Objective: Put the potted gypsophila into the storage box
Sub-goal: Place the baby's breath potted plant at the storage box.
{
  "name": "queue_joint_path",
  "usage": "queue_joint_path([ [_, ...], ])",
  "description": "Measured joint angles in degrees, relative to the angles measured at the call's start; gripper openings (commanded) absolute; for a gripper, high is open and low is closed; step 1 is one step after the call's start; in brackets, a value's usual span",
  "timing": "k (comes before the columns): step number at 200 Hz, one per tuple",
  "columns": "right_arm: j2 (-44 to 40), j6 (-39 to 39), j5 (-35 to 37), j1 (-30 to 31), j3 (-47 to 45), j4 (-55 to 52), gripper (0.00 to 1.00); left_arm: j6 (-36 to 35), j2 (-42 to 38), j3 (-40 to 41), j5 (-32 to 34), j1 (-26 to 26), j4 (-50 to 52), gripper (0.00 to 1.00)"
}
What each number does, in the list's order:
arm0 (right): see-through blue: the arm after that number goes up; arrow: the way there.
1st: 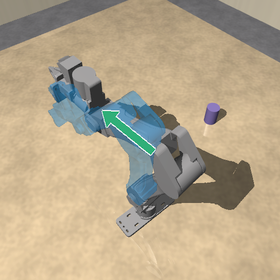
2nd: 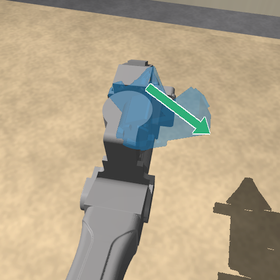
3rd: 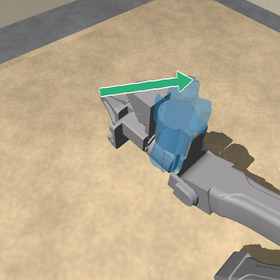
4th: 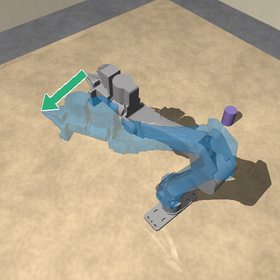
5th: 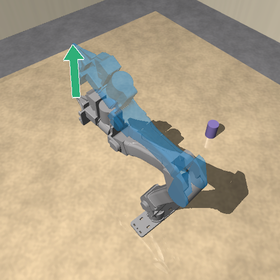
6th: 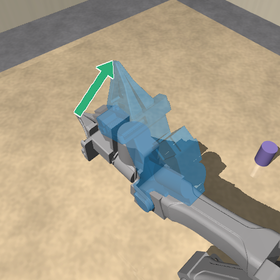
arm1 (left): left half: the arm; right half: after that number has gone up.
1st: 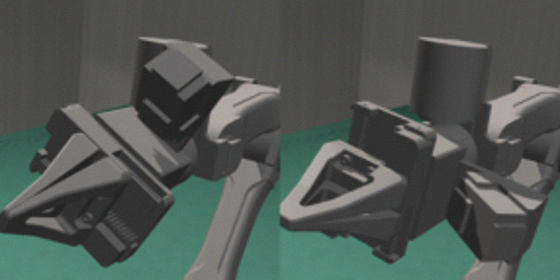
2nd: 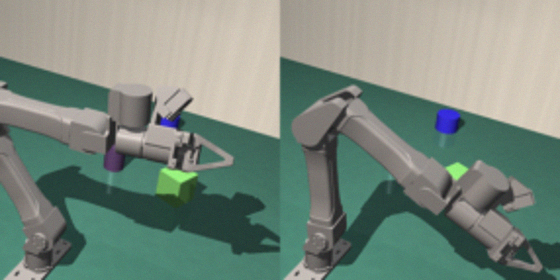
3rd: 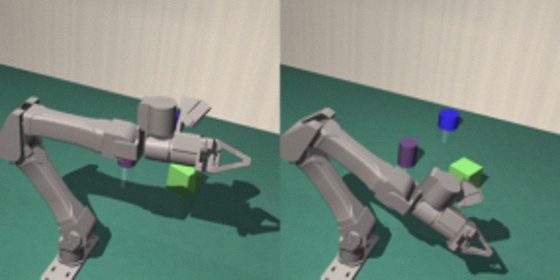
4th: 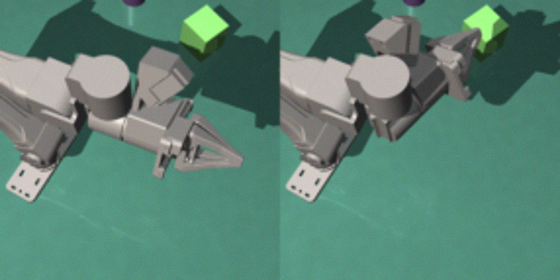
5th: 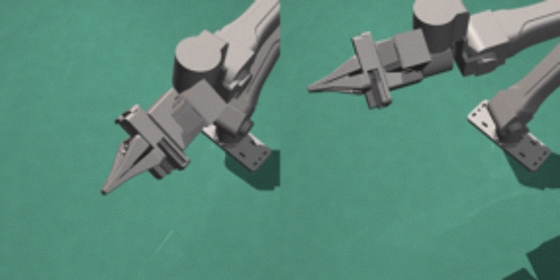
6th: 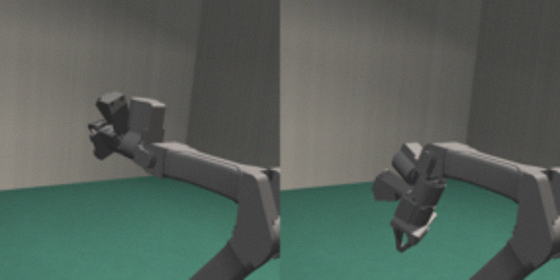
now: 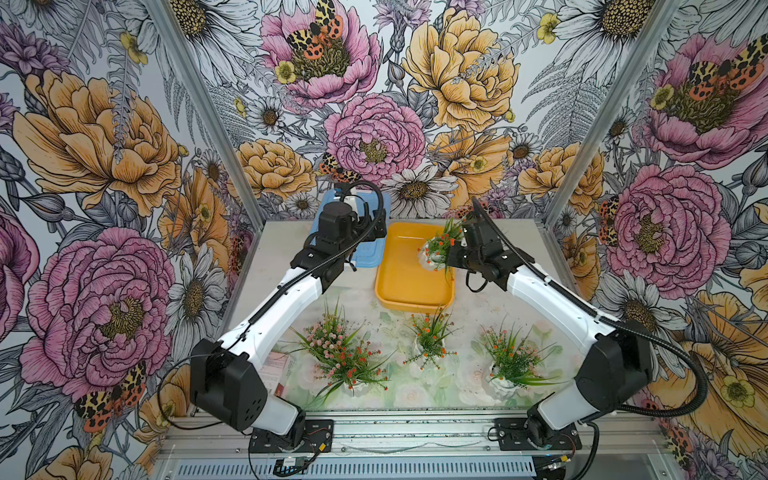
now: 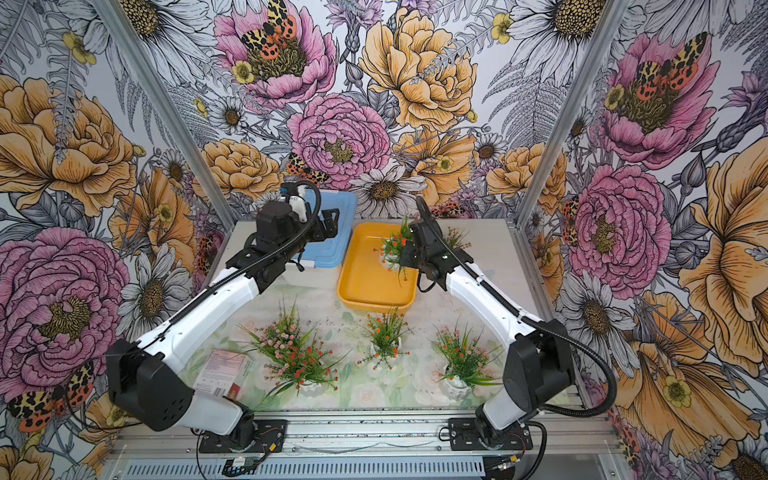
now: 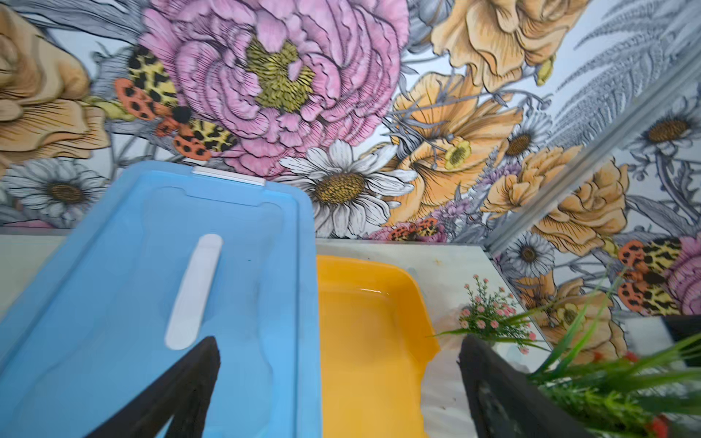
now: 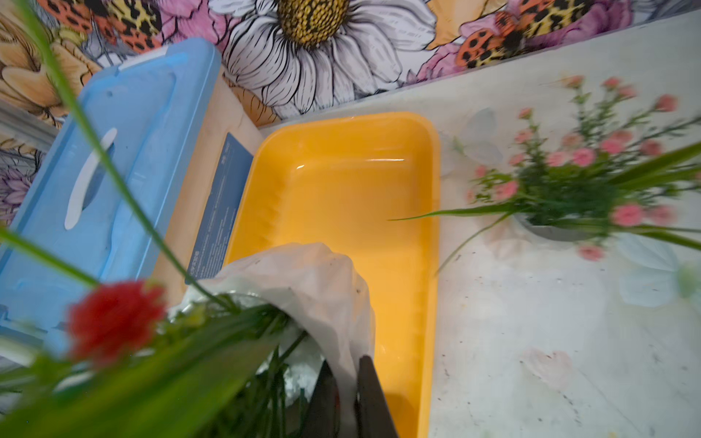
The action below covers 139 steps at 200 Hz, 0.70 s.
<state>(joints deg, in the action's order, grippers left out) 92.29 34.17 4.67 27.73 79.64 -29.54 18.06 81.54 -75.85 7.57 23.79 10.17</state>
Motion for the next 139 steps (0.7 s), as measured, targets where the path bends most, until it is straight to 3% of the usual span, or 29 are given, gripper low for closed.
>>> queue_joint_path([
  [53, 12.24, -0.42, -0.87, 6.25, 7.89, 0.22, 0.00, 0.17, -9.86, 7.04, 3.15, -2.95, -0.02, 0.99],
  [139, 19.41, 0.46, -1.44, 9.31, 8.68, 0.17, 0.00, 0.87, -21.24, 15.26, 4.72, -4.59, 1.57, 0.99],
])
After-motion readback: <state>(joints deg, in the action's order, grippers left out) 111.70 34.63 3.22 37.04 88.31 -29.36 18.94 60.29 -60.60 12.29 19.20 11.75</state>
